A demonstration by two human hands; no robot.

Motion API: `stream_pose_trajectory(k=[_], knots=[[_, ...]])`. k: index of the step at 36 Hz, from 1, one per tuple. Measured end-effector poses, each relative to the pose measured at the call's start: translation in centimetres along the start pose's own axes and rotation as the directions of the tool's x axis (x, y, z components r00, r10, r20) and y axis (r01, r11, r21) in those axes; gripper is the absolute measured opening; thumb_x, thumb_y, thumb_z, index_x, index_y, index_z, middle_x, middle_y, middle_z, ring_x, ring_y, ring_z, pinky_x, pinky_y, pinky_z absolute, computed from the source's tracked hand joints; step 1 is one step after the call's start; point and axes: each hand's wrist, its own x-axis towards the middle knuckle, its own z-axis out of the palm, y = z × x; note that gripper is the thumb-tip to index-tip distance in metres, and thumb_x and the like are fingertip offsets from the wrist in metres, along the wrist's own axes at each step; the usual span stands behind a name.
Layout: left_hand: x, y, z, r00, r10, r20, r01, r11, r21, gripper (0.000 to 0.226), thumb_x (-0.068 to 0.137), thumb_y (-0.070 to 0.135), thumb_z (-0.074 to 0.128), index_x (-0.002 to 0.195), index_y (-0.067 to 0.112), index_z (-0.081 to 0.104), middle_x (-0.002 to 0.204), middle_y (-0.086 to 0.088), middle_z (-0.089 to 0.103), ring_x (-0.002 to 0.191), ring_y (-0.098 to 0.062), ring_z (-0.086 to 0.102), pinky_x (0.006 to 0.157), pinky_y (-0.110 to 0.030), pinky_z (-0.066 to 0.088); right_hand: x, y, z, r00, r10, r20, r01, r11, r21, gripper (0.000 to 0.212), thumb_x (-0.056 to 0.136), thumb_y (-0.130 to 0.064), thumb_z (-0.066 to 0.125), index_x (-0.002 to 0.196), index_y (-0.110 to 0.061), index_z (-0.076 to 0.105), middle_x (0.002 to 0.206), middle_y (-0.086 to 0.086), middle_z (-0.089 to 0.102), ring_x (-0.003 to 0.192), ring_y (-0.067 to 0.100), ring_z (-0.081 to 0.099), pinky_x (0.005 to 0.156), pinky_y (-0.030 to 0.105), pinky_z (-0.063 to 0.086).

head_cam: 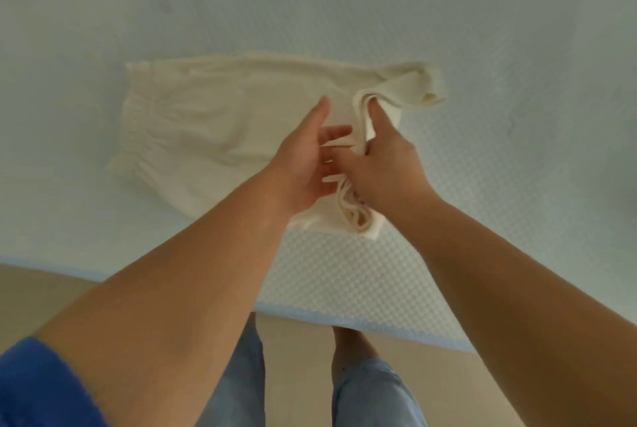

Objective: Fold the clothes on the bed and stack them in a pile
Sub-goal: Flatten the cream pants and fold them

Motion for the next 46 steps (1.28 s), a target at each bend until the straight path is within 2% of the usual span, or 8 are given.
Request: stream_pose_trajectory(k=[3, 10, 17, 22, 26, 36, 40, 46], knots=[[0.1, 1.3, -3.9, 1.0, -0.009, 0.014, 0.01, 0.996, -0.092, 0.066, 0.083, 0.068, 0.043, 0.107, 0.011, 0.065, 0.097, -0.012, 0.066, 0.091, -0.029, 0.059, 0.083, -0.04, 0.047, 0.9, -2.2, 3.9, 0.997, -0.063, 0.031, 0.065, 0.996, -0.053, 0.083, 0.084, -0.033, 0.058, 0.148, -0.036, 0.006, 0.088, -0.005, 0.061, 0.065, 0.006, 0.058, 0.058, 0.02, 0.049], [1.0, 1.4, -9.3, 0.993, -0.075, -0.097, 0.066, 0.994, -0.086, 0.053, 0.085, 0.06, 0.051, 0.1, 0.012, 0.068, 0.087, 0.0, 0.065, 0.061, -0.015, 0.065, 0.057, -0.024, 0.051, 1.6, -3.5, 10.3, 0.986, -0.025, 0.168, 0.043, 0.993, -0.108, 0.073, 0.086, -0.032, 0.055, 0.148, -0.025, 0.017, 0.095, -0.01, 0.061, 0.087, 0.012, 0.06, 0.073, 0.029, 0.051], [1.8, -0.1, -7.1, 0.904, 0.296, -0.308, -0.017, 0.746, 0.666, 0.077, 0.069, 0.059, 0.069, 0.128, 0.014, 0.047, 0.125, -0.005, 0.058, 0.112, -0.025, 0.056, 0.081, -0.03, 0.043, -1.6, 0.3, 9.0, 0.927, -0.237, -0.29, 0.144, 0.94, -0.308, 0.033, 0.086, -0.02, 0.058, 0.119, -0.014, 0.059, 0.114, -0.003, 0.058, 0.11, 0.01, 0.044, 0.099, 0.032, 0.038], [1.8, -0.8, -6.6, 0.837, 0.491, -0.242, -0.067, 0.53, 0.845, 0.032, 0.078, 0.023, 0.063, 0.104, 0.017, 0.046, 0.089, -0.001, 0.055, 0.098, -0.031, 0.058, 0.068, -0.025, 0.032, -2.8, 3.4, 8.8, 0.988, -0.099, -0.118, 0.024, 0.858, -0.512, 0.072, 0.092, -0.045, 0.043, 0.15, -0.013, 0.013, 0.158, 0.002, 0.006, 0.143, 0.012, -0.01, 0.113, 0.028, -0.01], [1.2, -0.6, -7.6, 0.759, 0.612, -0.224, -0.195, 0.541, 0.818, 0.028, 0.083, 0.01, 0.05, 0.11, 0.007, 0.052, 0.103, -0.015, 0.062, 0.098, -0.034, 0.055, 0.065, -0.023, 0.026, -3.8, 4.7, 10.2, 0.99, -0.111, 0.091, 0.144, 0.738, -0.659, 0.075, 0.091, -0.059, 0.019, 0.141, -0.026, -0.026, 0.148, -0.004, -0.034, 0.135, 0.012, -0.035, 0.107, 0.031, -0.029], [-0.3, -1.2, -8.8, 0.771, 0.595, -0.226, -0.185, 0.549, 0.815, 0.06, 0.081, -0.001, 0.044, 0.139, 0.012, 0.038, 0.137, -0.006, 0.049, 0.124, -0.022, 0.046, 0.099, -0.023, 0.033, -3.8, 5.4, 10.7, 0.967, -0.126, 0.223, 0.251, 0.628, -0.737, 0.075, 0.093, -0.055, 0.028, 0.141, -0.03, -0.024, 0.144, -0.005, -0.04, 0.133, 0.017, -0.04, 0.106, 0.041, -0.031], [-1.3, -1.0, -8.0, 0.668, 0.725, -0.171, -0.344, 0.504, 0.792, 0.065, 0.078, -0.009, 0.043, 0.139, 0.012, 0.041, 0.14, -0.003, 0.048, 0.123, -0.006, 0.039, 0.097, -0.003, 0.025, -4.1, 4.9, 10.4, 0.951, -0.163, 0.263, 0.305, 0.639, -0.706, 0.074, 0.093, -0.054, 0.029, 0.137, -0.035, -0.027, 0.143, -0.005, -0.04, 0.131, 0.016, -0.042, 0.104, 0.04, -0.032], [-0.6, -0.7, -9.0, 0.686, 0.68, -0.257, -0.181, 0.503, 0.845, 0.07, 0.078, -0.006, 0.044, 0.144, 0.013, 0.031, 0.136, -0.009, 0.044, 0.126, -0.022, 0.041, 0.107, -0.028, 0.03, -3.8, 5.0, 11.2, 0.942, -0.185, 0.28, 0.331, 0.643, -0.69, 0.069, 0.096, -0.05, 0.029, 0.14, -0.033, -0.021, 0.141, -0.005, -0.041, 0.13, 0.016, -0.044, 0.104, 0.042, -0.032]])
